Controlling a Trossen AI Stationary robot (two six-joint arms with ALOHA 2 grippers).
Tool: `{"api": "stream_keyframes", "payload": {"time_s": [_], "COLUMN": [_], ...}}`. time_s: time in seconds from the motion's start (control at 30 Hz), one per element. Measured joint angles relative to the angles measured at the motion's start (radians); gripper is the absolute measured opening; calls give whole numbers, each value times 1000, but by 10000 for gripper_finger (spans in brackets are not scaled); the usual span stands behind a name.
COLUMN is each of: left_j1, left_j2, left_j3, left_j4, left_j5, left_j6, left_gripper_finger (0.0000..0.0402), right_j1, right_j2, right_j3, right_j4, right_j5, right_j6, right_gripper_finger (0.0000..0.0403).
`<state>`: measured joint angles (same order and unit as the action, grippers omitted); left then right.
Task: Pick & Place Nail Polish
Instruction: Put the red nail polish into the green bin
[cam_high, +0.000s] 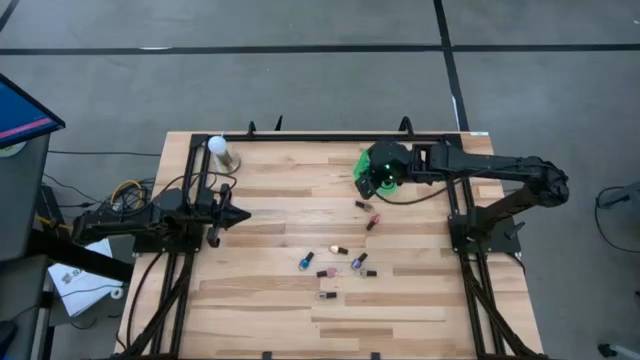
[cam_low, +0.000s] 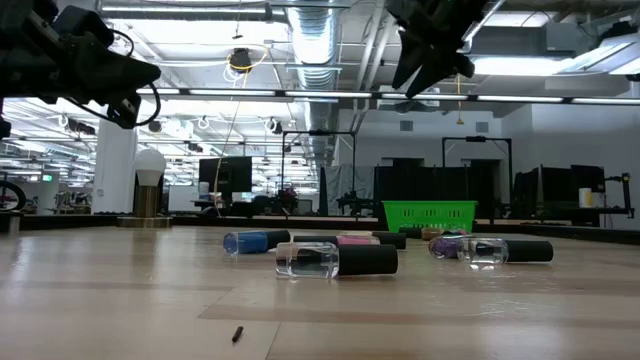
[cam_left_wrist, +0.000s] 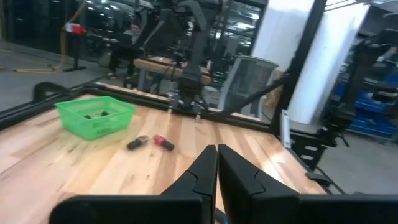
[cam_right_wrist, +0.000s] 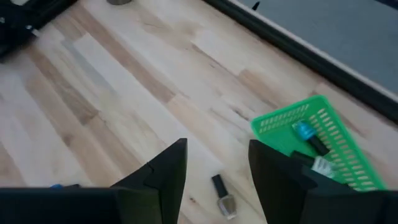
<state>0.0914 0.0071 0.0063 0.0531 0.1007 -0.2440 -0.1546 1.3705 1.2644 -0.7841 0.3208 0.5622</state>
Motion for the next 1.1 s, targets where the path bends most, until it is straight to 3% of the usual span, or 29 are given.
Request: {"api": "stream_keyframes", "payload": {"time_s": [0.3, 0.57, 0.67, 0.87, 1.1], "left_j1": [-1, -1, -1, -1, -1], "left_j2": [1, 1, 1, 1, 1], "left_j3": [0, 0, 0, 0, 0], "left_j4": [9, 17, 17, 19, 21], "left_j5": [50, 50, 50, 50, 50], "left_j6": [-56, -51, -51, -50, -49], "left_gripper_finger": [8, 8, 8, 8, 8], "right_j1": [172, 305, 285, 253, 244], "right_j2": [122, 269, 296, 304, 385], "right_j3": [-35, -35, -35, -36, -38], "right_j4": [6, -49, -132, -203, -213], "right_j5": [-13, -47, -92, -80, -68], "right_j6": [127, 190, 325, 686, 881], "right_gripper_finger": [168, 200, 215, 234, 235]}}
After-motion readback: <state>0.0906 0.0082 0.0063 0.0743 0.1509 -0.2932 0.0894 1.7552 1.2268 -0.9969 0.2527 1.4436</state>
